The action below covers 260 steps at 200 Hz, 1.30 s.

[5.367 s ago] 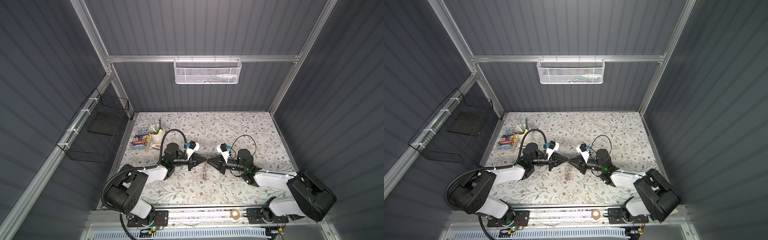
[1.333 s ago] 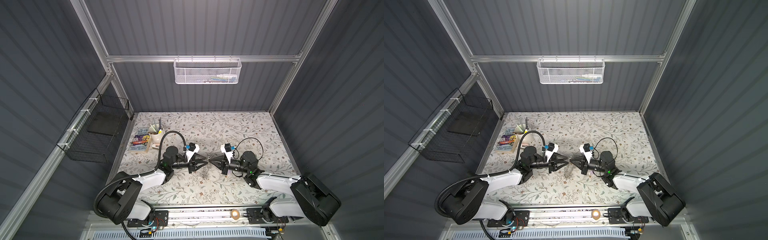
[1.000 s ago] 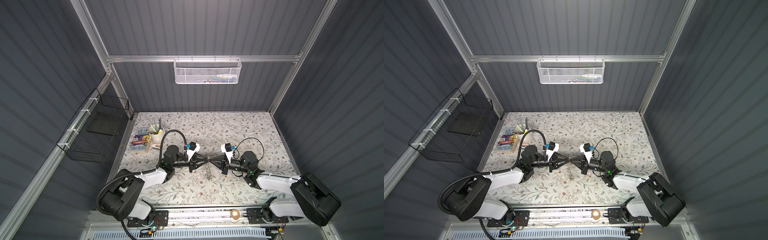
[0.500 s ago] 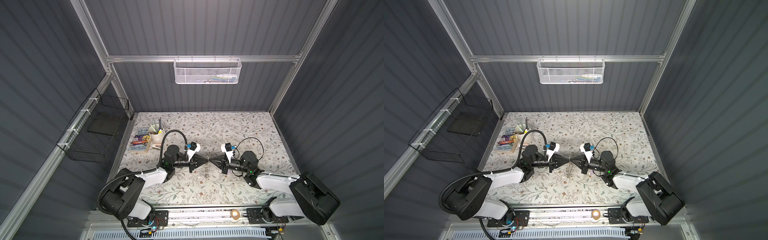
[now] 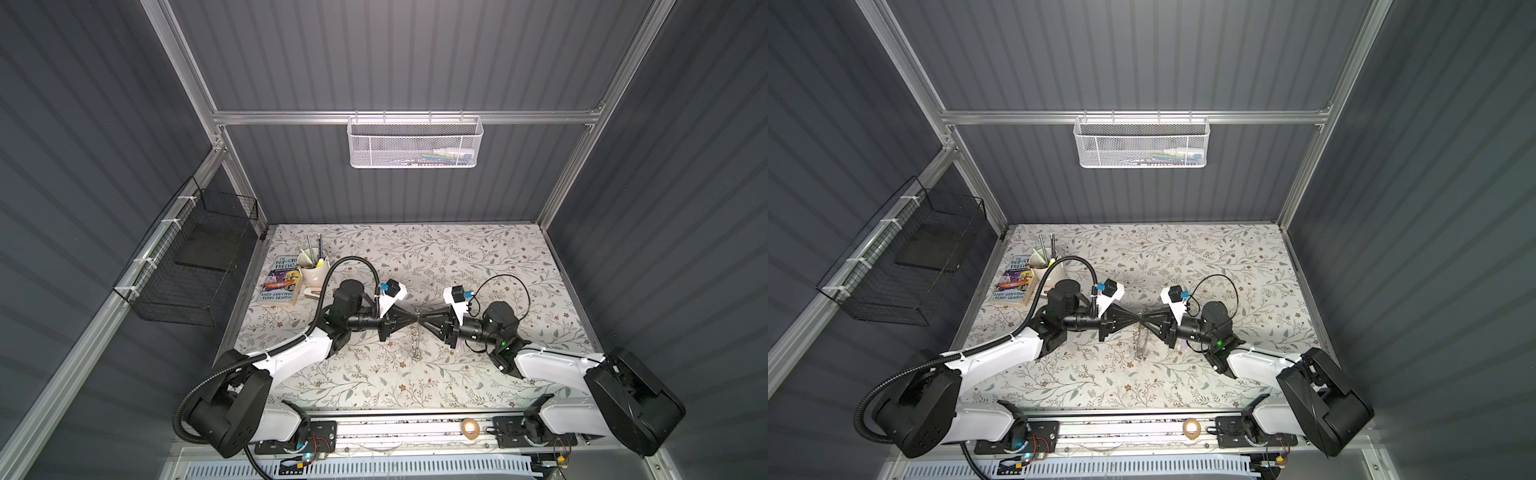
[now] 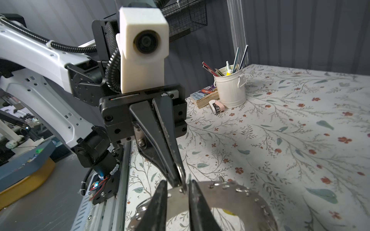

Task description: Put the keys on the keyring

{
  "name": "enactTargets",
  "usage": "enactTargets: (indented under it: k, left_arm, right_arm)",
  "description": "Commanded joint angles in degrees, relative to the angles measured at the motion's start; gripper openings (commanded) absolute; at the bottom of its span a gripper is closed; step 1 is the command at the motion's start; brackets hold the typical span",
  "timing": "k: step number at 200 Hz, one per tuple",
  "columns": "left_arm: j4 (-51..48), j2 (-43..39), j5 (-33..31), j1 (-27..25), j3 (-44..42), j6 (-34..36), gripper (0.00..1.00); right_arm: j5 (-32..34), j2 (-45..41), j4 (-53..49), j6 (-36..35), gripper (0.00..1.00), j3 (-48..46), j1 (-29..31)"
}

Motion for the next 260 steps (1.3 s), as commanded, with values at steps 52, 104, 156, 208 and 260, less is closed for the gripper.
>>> enactTargets:
  k: [52, 104, 156, 208, 260]
  left_arm:
    - [-29.27, -1.98, -1.23, -0.31, 12.67, 15.42, 0.00]
    - [-44.67, 1.35, -0.90, -0.39, 21.02, 23.72, 0.00]
    - [-54.44, 5.24, -0.79, -0.74, 28.17, 29.39, 0.00]
    - [-60.64, 8.73, -0.98, -1.31, 33.01, 32.77, 0.00]
    - [-61.27, 9.81, -1.25, -1.80, 33.83, 33.26, 0.00]
  right_arm:
    - [2.41, -4.01, 3.26, 2.72, 0.48, -2.31, -3.22]
    - [1.92, -4.18, 1.10, 2.09, 0.50, -1.59, -3.23]
    - [-0.34, -2.51, -1.41, 1.26, 0.46, 0.22, -2.10]
    - [-1.12, -1.99, -4.21, -0.11, 0.38, 1.53, -1.27]
    - [-1.93, -1.35, -4.72, -0.11, 0.32, 2.07, -0.92]
